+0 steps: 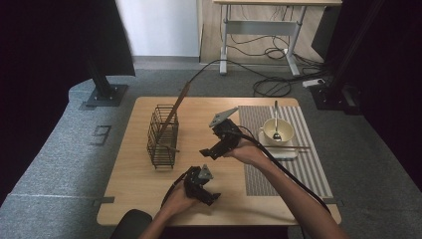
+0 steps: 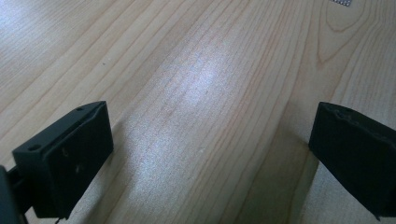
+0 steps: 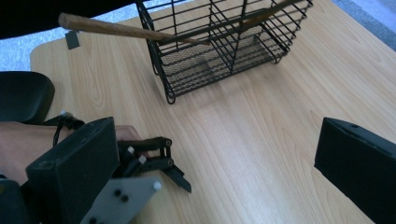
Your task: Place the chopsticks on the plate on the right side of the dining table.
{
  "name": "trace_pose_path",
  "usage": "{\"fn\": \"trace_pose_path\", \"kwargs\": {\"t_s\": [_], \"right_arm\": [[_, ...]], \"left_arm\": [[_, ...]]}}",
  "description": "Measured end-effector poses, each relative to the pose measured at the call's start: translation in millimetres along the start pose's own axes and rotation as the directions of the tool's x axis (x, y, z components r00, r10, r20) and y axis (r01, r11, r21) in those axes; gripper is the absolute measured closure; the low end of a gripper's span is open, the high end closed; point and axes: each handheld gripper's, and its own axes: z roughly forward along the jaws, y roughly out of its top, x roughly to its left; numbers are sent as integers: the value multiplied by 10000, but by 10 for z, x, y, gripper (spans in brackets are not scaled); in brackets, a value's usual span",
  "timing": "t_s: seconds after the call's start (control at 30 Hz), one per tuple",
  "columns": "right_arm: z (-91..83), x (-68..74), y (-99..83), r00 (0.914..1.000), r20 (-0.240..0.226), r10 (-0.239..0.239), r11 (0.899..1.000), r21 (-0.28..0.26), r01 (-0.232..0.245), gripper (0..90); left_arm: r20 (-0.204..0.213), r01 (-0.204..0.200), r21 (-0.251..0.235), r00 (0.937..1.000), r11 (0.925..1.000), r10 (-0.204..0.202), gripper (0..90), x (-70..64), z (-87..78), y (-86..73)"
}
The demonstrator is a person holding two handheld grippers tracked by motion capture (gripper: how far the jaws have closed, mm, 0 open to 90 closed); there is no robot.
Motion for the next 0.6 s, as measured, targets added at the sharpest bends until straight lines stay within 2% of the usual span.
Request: {"fn": "trace_pose_path", "kwargs": {"t_s": [0.17,0.37,0.6], "right_arm": [[97,45,94,9997,-225,-106,9999,51,107,0],[279,164,245,9965,-727,-408,9991,38,412,0],[444,272,362,9927,-989,-690,9974,139,707,0]], "left_arm": [[7,38,-39,10000,10000,-38,0,-3,3,0],[10,58,-67,10000,10000,-58,0,-4,5,-1],[-7,57,-42,10000,10000,-57,0,-4,3,0]]}}
